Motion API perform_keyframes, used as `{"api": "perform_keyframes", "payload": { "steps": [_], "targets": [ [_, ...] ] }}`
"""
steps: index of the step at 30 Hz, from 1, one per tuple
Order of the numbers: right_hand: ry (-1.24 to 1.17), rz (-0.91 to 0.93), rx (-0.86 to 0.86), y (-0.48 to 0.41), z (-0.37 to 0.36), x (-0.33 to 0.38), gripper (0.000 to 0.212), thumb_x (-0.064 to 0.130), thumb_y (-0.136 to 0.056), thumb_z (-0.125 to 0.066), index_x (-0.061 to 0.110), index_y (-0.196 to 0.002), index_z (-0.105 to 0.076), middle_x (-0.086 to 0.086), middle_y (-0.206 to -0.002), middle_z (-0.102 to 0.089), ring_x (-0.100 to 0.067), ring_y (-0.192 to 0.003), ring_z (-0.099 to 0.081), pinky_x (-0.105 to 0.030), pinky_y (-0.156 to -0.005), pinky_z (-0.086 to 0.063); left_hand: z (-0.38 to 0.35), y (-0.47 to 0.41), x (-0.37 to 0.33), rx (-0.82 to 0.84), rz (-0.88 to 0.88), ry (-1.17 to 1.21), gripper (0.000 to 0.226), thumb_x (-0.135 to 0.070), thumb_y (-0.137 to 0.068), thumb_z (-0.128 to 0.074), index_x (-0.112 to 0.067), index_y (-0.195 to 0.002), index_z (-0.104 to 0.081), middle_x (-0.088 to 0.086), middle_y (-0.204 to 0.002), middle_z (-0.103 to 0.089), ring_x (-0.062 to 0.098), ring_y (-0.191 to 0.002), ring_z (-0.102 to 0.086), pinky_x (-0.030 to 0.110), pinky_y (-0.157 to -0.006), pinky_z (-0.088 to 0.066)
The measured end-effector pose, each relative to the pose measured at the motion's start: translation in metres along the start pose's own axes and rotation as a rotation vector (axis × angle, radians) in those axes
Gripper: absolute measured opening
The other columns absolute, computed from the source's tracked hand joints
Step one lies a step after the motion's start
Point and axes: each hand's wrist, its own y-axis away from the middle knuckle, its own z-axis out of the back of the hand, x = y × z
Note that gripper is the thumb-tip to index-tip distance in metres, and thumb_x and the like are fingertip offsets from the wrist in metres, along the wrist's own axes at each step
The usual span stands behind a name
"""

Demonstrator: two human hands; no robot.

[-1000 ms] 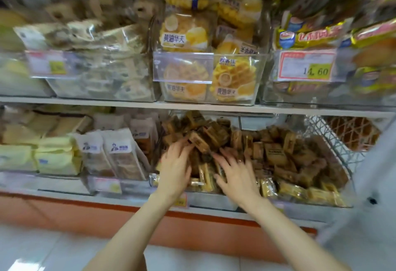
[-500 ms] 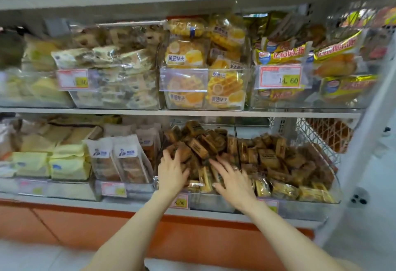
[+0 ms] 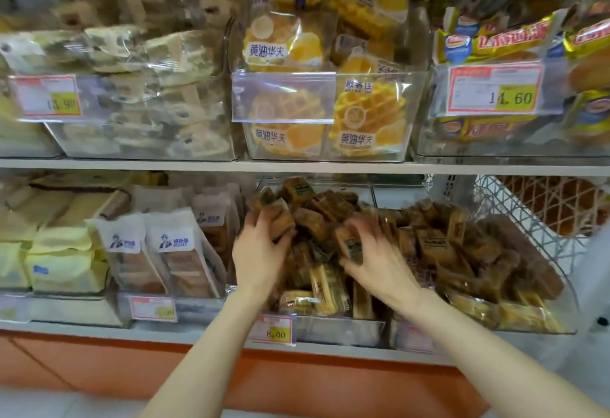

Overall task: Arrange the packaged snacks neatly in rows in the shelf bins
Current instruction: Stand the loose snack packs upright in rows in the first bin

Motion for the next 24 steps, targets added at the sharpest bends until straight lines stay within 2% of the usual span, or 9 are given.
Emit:
{"api": "perform_keyframes", "payload": {
  "steps": [3,5,10,13,17,19,21,22,24],
  "targets": [
    [0.009,0.046,0.168,-0.013,0.015,-0.017,0.058,0.044,-0.079,-0.068,0.030,-0.130,-0.044,0.005,-0.141,-0.038,-0.019,-0.128,-0.038,-0.032,-0.104,-0.034,0.001,0.004,-0.012,-0.008,-0.116,0.117,0.039,-0.024,-0.081,-0.070,-0.013,-0.116,-0.058,0.006,-0.124,-0.053,0.027,-0.102,-0.058,0.029,-0.077,-0.043],
    [0.067,0.071,0.269,-0.016,0.025,-0.029,0.066,0.054,-0.073,-0.069,0.038,-0.131,-0.042,0.008,-0.143,-0.037,-0.016,-0.134,-0.028,-0.042,-0.112,-0.024,-0.004,0.008,-0.016,0.040,-0.236,0.160,0.038,-0.022,-0.079,-0.073,-0.012,-0.113,-0.060,0.004,-0.123,-0.053,0.023,-0.102,-0.059,0.027,-0.079,-0.047],
    [0.225,0.089,0.355,-0.003,0.027,-0.040,0.089,0.055,-0.065,-0.074,0.042,-0.140,-0.028,0.007,-0.148,-0.026,-0.018,-0.139,-0.015,-0.048,-0.116,-0.013,-0.018,0.018,-0.026,0.078,-0.417,0.196,0.036,-0.018,-0.077,-0.074,-0.012,-0.109,-0.058,0.002,-0.127,-0.051,0.020,-0.112,-0.054,0.031,-0.083,-0.052],
    [0.181,0.016,0.300,0.003,0.021,-0.040,0.101,0.053,-0.064,-0.077,0.032,-0.145,-0.020,0.002,-0.151,-0.023,-0.020,-0.140,-0.014,-0.044,-0.116,-0.016,-0.028,0.024,-0.030,0.155,-0.400,0.192,0.036,-0.018,-0.076,-0.074,-0.011,-0.107,-0.058,0.005,-0.132,-0.045,0.021,-0.116,-0.051,0.029,-0.086,-0.049],
    [-0.155,-0.091,0.197,0.012,0.018,-0.046,0.106,0.043,-0.061,-0.083,0.034,-0.143,-0.016,0.002,-0.148,-0.029,-0.020,-0.136,-0.026,-0.039,-0.111,-0.029,-0.037,0.034,-0.029,0.327,-0.395,0.214,0.049,-0.024,-0.076,-0.074,-0.014,-0.118,-0.053,0.004,-0.142,-0.033,0.018,-0.126,-0.042,0.035,-0.099,-0.046],
    [-0.240,-0.055,0.213,0.018,0.023,-0.045,0.105,0.036,-0.066,-0.081,0.041,-0.143,-0.010,0.006,-0.152,-0.021,-0.015,-0.138,-0.022,-0.032,-0.112,-0.025,-0.035,0.038,-0.031,0.391,-0.384,0.245,0.059,-0.033,-0.077,-0.072,-0.018,-0.128,-0.048,0.000,-0.145,-0.029,0.007,-0.125,-0.035,0.017,-0.102,-0.036],
    [-0.237,0.001,0.258,0.023,0.027,-0.044,0.107,0.036,-0.066,-0.081,0.046,-0.143,-0.008,0.009,-0.153,-0.017,-0.008,-0.137,-0.020,-0.026,-0.110,-0.021,-0.031,0.040,-0.034,0.404,-0.366,0.282,0.056,-0.040,-0.079,-0.069,-0.021,-0.129,-0.050,-0.002,-0.145,-0.030,0.003,-0.125,-0.033,0.000,-0.096,-0.024],
    [-0.197,0.033,0.273,0.024,0.027,-0.044,0.107,0.040,-0.065,-0.081,0.047,-0.142,-0.008,0.010,-0.153,-0.017,-0.007,-0.137,-0.019,-0.027,-0.110,-0.021,-0.029,0.040,-0.035,0.402,-0.351,0.302,0.055,-0.043,-0.078,-0.067,-0.022,-0.127,-0.053,-0.001,-0.144,-0.033,0.005,-0.126,-0.034,0.000,-0.097,-0.023],
    [-0.094,0.061,0.254,0.027,0.021,-0.044,0.104,0.052,-0.061,-0.078,0.050,-0.140,-0.011,0.008,-0.153,-0.017,-0.012,-0.139,-0.017,-0.038,-0.114,-0.022,-0.029,0.042,-0.036,0.405,-0.303,0.316,0.056,-0.045,-0.076,-0.064,-0.020,-0.125,-0.055,0.002,-0.141,-0.037,0.010,-0.127,-0.038,0.013,-0.102,-0.030]
  ]
}}
